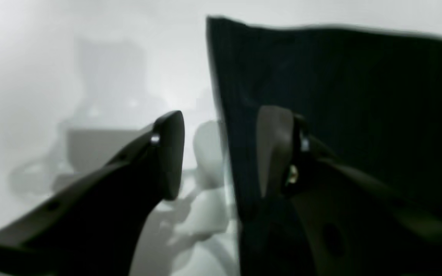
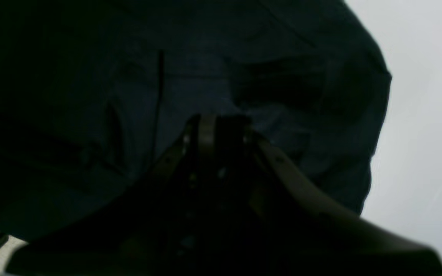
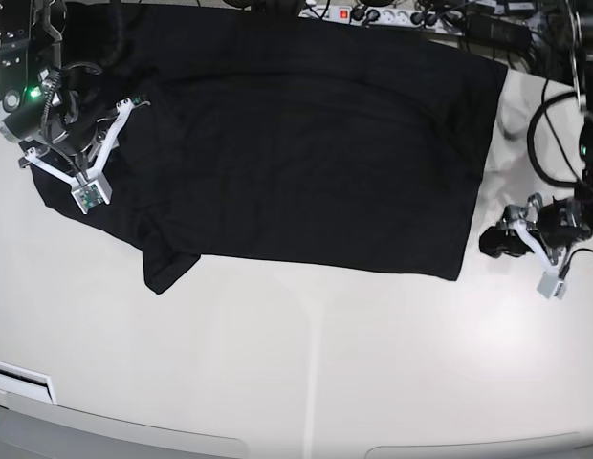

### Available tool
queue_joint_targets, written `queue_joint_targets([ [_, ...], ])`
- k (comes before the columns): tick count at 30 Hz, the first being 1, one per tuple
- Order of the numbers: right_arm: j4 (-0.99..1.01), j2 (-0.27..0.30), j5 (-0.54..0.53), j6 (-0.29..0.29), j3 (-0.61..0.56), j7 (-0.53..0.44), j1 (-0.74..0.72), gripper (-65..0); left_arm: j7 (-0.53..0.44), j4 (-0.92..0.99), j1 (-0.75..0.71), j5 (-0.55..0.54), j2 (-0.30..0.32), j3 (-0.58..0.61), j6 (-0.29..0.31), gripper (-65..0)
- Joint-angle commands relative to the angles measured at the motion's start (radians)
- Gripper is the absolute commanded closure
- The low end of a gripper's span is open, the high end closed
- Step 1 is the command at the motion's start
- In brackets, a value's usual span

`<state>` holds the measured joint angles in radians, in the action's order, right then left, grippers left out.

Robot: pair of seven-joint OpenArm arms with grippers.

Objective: Layout the t-shirt on the table in an organized manner, then fold the t-shirt properly
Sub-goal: 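Move the left gripper to the hem corner and grasp it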

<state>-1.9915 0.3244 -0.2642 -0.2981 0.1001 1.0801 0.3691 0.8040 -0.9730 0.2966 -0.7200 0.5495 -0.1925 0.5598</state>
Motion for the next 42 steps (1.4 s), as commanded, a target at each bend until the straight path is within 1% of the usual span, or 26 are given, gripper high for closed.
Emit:
queue_joint_targets([
  [1, -0.017, 0.011, -0.001, 0.000, 0.005, -0.011, -0.002, -11.2, -0.038, 0.038, 0.053, -0.021, 0.021, -0.005, 0.010, -31.4],
  [3, -0.017, 0.011, -0.001, 0.000, 0.005, -0.011, -0.003, -11.2, -0.087, 0.154, 0.105, -0.010, 0.013, 0.006, 0.026, -31.4],
  [7, -0.017, 0.010, -0.001, 0.000, 0.005, -0.014, -0.003, -11.2, -0.211, 0.351, 0.171, 0.081, -0.030, 0.016, 0.032, -31.4],
  [9, -0.017, 0.010, -0.001, 0.004, 0.005, -0.014, 0.000, -11.2, -0.280, 0.412, 0.176, 0.117, -0.055, 0.016, 0.032, -31.4],
  [11, -0.017, 0.009, -0.001, 0.005, 0.005, -0.013, -0.001, -11.2, -0.312, 0.446, 0.175, 0.148, -0.084, 0.016, 0.032, -31.4],
  [17, -0.017, 0.008, -0.001, 0.010, 0.005, -0.003, 0.000, -11.2, -0.318, 0.456, 0.183, 0.163, -0.168, 0.016, 0.033, -31.4],
  [20, -0.017, 0.008, -0.001, 0.011, 0.005, -0.003, 0.000, -11.2, -0.315, 0.456, 0.196, 0.163, -0.196, 0.016, 0.058, -31.4],
  [23, -0.017, 0.008, 0.000, 0.009, 0.005, -0.004, -0.001, -11.2, -0.304, 0.456, 0.208, 0.162, -0.213, 0.026, 0.070, -30.3],
  [25, -0.017, 0.008, 0.012, -0.002, 0.005, -0.015, -0.002, -11.2, -0.302, 0.456, 0.212, 0.162, -0.214, 0.051, 0.069, -24.8],
  [26, -0.017, 0.008, 0.032, 0.000, 0.005, -0.022, -0.002, -11.6, -0.302, 0.456, 0.214, 0.163, -0.213, 0.064, 0.068, -19.8],
  [27, -0.017, 0.008, 0.053, 0.008, 0.006, -0.031, -0.003, -14.5, -0.302, 0.456, 0.214, 0.162, -0.211, 0.075, 0.064, -13.9],
  [28, -0.017, 0.009, 0.076, 0.029, 0.009, -0.044, -0.003, -19.1, -0.303, 0.452, 0.214, 0.162, -0.209, 0.082, 0.059, -8.0],
  [29, -0.017, 0.009, 0.087, 0.050, 0.017, -0.061, -0.003, -25.3, -0.302, 0.451, 0.214, 0.163, -0.206, 0.085, 0.053, -2.4],
  [30, -0.017, 0.008, 0.085, 0.061, 0.032, -0.080, -0.004, -32.1, -0.302, 0.451, 0.214, 0.162, -0.201, 0.087, 0.050, 0.0],
  [31, -0.017, 0.008, 0.080, 0.072, 0.048, -0.102, -0.003, -37.5, -0.302, 0.451, 0.214, 0.163, -0.195, 0.087, 0.051, 0.0],
  [32, -0.017, 0.008, 0.078, 0.081, 0.068, -0.124, -0.004, -40.3, -0.303, 0.451, 0.214, 0.162, -0.187, 0.087, 0.050, 0.0],
  [35, -0.017, 0.008, 0.065, 0.079, 0.135, -0.169, -0.018, -40.7, -0.292, 0.451, 0.214, 0.162, -0.158, 0.088, 0.046, 0.0],
  [36, -0.016, 0.008, 0.039, 0.072, 0.160, -0.169, -0.032, -40.7, -0.279, 0.451, 0.214, 0.162, -0.147, 0.088, 0.031, 0.0],
  [39, -0.011, 0.009, -0.058, 0.040, 0.229, -0.170, -0.074, -40.7, -0.256, 0.451, 0.214, 0.162, -0.116, 0.088, -0.061, 0.0],
  [40, 0.003, 0.009, -0.083, 0.027, 0.246, -0.173, -0.089, -40.7, -0.249, 0.451, 0.214, 0.162, -0.106, 0.088, -0.075, 0.0],
  [42, 0.059, 0.008, -0.132, 0.004, 0.258, -0.183, -0.126, -40.6, -0.250, 0.451, 0.215, 0.161, -0.091, 0.088, -0.072, 0.0],
])
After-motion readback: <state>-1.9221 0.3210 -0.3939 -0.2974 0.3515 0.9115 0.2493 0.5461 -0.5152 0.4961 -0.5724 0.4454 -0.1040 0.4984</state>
